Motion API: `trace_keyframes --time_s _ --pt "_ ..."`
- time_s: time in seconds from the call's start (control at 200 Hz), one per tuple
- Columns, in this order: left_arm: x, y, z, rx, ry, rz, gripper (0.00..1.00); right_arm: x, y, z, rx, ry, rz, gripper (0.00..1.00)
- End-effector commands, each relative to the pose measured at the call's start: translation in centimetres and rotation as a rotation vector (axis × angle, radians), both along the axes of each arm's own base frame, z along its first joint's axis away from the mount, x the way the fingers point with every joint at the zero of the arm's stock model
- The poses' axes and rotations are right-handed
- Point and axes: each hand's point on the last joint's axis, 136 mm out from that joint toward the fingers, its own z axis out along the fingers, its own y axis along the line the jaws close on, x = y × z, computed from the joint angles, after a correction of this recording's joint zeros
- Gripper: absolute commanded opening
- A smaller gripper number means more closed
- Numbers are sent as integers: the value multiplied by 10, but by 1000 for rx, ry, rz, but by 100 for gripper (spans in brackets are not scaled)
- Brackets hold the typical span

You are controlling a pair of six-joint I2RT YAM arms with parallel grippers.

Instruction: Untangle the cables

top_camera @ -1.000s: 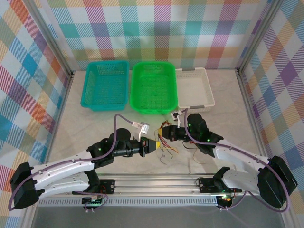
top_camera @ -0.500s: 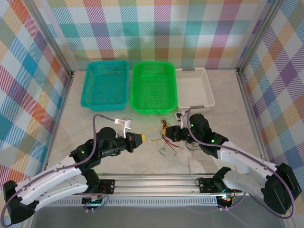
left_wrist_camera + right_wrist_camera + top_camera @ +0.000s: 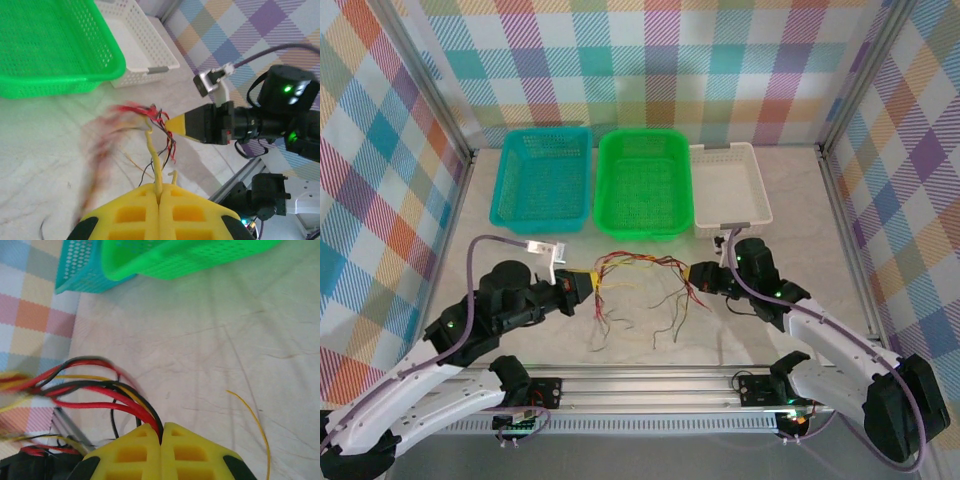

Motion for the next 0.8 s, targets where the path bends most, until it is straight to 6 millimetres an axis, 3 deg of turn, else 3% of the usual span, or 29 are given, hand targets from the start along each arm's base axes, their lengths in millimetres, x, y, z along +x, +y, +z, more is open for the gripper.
trace_keyframes --time_s 0.0,0.37,0.55,0.635,0.765,0.795 --pt "-3 24 45 -18 -133 54 0 1 -45 -50 -126 158 -190 0" --pt "-12 53 73 62 -221 96 0 0 -103 -86 -124 350 -429 0" --pt "-12 62 84 92 -256 120 0 -1 -111 -89 -101 371 -465 0" --pt "-10 56 79 100 -240 101 0 3 -102 -79 -56 330 -416 0" --pt "-3 24 51 116 -142 13 0 7 -90 -57 1 247 -339 0" --pt "-1 14 43 109 -117 -13 12 7 -86 -50 20 216 -313 0"
